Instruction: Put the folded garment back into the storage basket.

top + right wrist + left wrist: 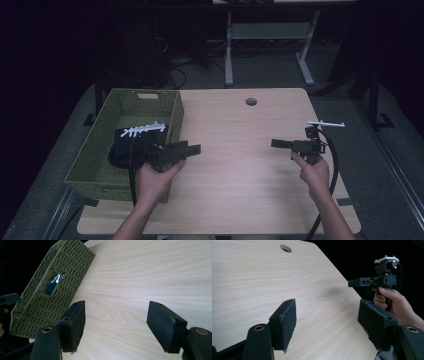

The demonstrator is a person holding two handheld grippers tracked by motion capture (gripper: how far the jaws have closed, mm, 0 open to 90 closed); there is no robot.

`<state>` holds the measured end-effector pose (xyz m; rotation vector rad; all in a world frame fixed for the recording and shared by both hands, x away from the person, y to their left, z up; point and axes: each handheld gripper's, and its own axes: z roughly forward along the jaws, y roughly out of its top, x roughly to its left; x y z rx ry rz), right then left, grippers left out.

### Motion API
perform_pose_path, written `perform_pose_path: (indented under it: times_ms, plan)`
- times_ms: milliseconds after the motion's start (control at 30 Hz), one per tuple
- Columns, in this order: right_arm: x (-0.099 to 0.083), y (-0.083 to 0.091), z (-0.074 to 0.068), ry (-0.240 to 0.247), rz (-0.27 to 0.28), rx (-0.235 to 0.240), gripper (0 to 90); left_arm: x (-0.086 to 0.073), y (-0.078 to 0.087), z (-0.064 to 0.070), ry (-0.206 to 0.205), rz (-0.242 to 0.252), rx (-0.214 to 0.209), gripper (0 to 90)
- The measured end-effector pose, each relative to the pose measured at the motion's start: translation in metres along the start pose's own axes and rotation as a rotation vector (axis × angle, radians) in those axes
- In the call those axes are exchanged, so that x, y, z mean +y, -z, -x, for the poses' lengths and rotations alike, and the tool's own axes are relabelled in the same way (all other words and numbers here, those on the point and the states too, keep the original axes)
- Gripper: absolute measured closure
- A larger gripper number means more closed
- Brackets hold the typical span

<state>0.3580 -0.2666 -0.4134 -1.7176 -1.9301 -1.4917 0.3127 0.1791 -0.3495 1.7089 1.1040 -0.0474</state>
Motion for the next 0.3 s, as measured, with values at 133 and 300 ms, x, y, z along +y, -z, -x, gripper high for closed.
perform_pose_path:
  times_ms: [133, 300]
  plan:
    - [-0.009, 0.012, 0.012, -0.017, 0.009, -0.011, 30.7, -0.003, -0.009, 0.002, -0.001, -0.012, -0.007, 30.8]
    - [-0.020, 0.024, 0.021, -0.025, 0.016, -0.021, 30.6, -0.009, -0.020, 0.004, 0.000, -0.021, -0.019, 30.3]
